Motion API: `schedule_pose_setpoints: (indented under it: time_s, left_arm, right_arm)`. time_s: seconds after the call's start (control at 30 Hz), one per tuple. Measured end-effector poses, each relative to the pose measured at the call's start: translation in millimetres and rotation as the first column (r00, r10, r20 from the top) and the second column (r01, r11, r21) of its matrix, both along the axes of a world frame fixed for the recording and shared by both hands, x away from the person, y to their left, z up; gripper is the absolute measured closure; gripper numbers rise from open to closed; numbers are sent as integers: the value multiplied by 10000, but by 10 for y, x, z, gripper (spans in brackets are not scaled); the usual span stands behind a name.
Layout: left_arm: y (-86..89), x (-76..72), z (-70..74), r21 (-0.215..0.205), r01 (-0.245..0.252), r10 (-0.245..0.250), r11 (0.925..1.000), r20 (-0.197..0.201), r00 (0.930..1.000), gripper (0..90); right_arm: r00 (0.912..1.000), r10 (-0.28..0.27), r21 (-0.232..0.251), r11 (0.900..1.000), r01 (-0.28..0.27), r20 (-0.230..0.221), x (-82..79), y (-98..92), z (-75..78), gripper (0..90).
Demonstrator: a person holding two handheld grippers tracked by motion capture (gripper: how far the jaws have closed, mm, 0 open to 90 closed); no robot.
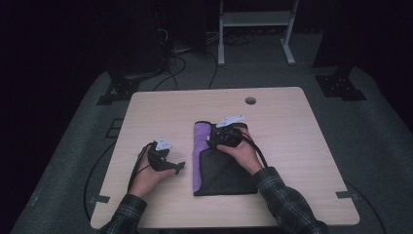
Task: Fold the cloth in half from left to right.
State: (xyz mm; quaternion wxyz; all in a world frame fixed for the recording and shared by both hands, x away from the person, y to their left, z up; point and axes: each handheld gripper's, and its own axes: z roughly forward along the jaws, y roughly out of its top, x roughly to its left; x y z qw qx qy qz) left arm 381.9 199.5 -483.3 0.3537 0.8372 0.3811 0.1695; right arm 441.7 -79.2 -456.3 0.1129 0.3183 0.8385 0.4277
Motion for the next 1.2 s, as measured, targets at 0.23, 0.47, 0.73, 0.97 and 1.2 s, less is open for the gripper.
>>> schedule_pose_setpoints:
  time_s: [0.23, 0.47, 0.73, 0.97, 1.2]
  left_arm:
    - [0, 0, 0, -3, -2, 2, 10000, 2, 10000, 12]
    - [0, 0, 0, -3, 0, 0, 10000, 1, 10000, 12]
    - [4, 2, 2, 60, 35, -35, 10000, 7, 10000, 12]
    - [5, 2, 3, 64, 47, -47, 10000, 7, 10000, 13]
    - [4, 1, 1, 48, 39, -39, 10000, -1, 10000, 13]
  right_arm:
    - [9998, 100, -929, 9956, -81, 196, -16, 107, -138, 448]
    - [9997, -121, -981, 9951, 140, 194, 14, 22, -110, 751]
    - [9988, -446, -275, 9986, 451, 183, 57, -128, 6, 822]
    - [9952, -932, -112, 9956, 935, 290, 167, -301, 141, 840]
    - [9868, -1587, -2, 9873, 1588, 309, 320, -513, 276, 843]
